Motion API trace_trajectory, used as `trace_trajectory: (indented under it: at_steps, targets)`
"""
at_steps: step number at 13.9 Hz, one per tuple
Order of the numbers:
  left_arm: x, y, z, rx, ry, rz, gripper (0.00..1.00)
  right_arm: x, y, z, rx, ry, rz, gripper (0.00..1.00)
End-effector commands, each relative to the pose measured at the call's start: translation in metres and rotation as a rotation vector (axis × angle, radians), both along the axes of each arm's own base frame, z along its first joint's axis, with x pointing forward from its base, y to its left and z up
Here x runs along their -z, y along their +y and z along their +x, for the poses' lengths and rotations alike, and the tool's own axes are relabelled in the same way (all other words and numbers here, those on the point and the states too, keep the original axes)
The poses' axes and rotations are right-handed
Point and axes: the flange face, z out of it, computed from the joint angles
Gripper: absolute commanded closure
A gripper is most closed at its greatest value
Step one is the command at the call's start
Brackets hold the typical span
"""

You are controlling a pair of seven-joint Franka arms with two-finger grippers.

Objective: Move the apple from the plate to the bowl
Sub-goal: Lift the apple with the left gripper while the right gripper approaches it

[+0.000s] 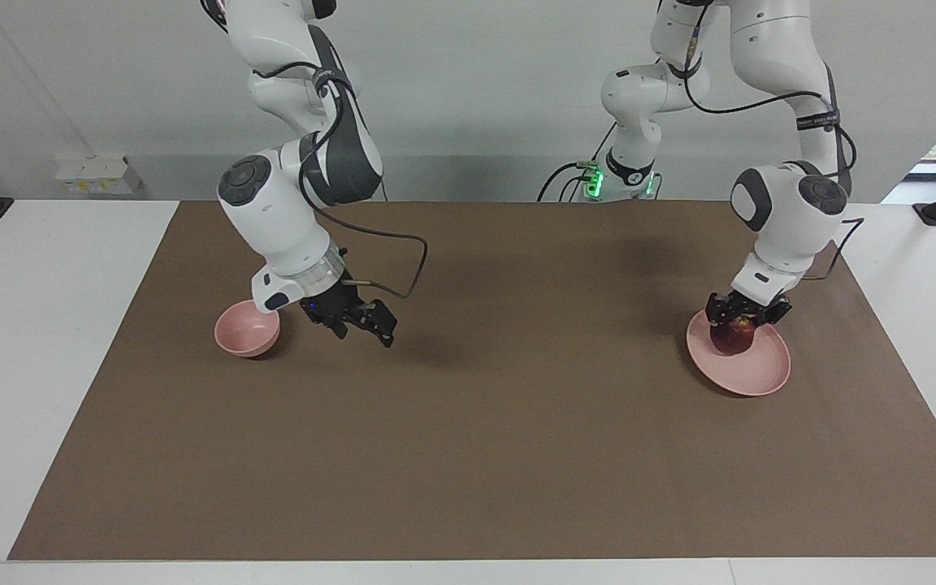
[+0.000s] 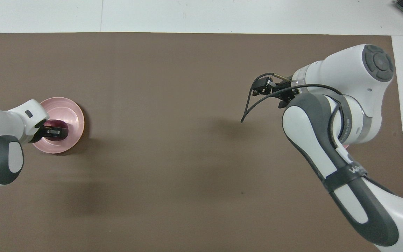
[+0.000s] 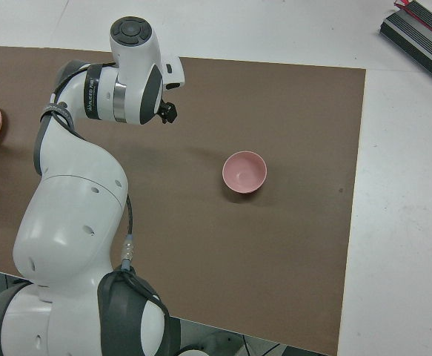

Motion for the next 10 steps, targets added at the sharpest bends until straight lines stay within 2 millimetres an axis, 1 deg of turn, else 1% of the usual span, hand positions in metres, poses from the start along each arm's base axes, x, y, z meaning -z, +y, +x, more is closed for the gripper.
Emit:
trace_trajectory:
  at_steps: [1,3,4,5,6,8,10]
  targets:
    - [-0.034,-0.006,-0.002,0.032,-0.049,0.002,1.0,0.0,0.002,0.001,0.03,-0.006,0.031,0.0]
    - [-0.055,-0.03,-0.004,0.072,-0.08,0.004,1.0,-0.002,0.004,0.0,0.045,-0.001,0.043,0.0]
    - [-0.057,-0.04,-0.005,0.088,-0.075,0.002,1.0,-0.002,0.011,-0.001,0.055,0.009,0.07,0.0]
    - [-0.057,-0.054,-0.006,0.107,-0.069,-0.007,1.0,-0.003,0.016,-0.002,0.072,0.019,0.112,0.0]
    - [-0.058,-0.076,-0.007,0.114,-0.069,-0.048,1.0,-0.004,0.018,-0.002,0.115,0.038,0.162,0.0]
    - [-0.061,-0.119,-0.01,0.098,-0.06,-0.174,1.0,-0.005,0.021,-0.002,0.202,0.074,0.201,0.0]
    - [-0.066,-0.157,-0.013,0.106,-0.058,-0.254,1.0,-0.007,0.027,-0.004,0.339,0.153,0.29,0.0]
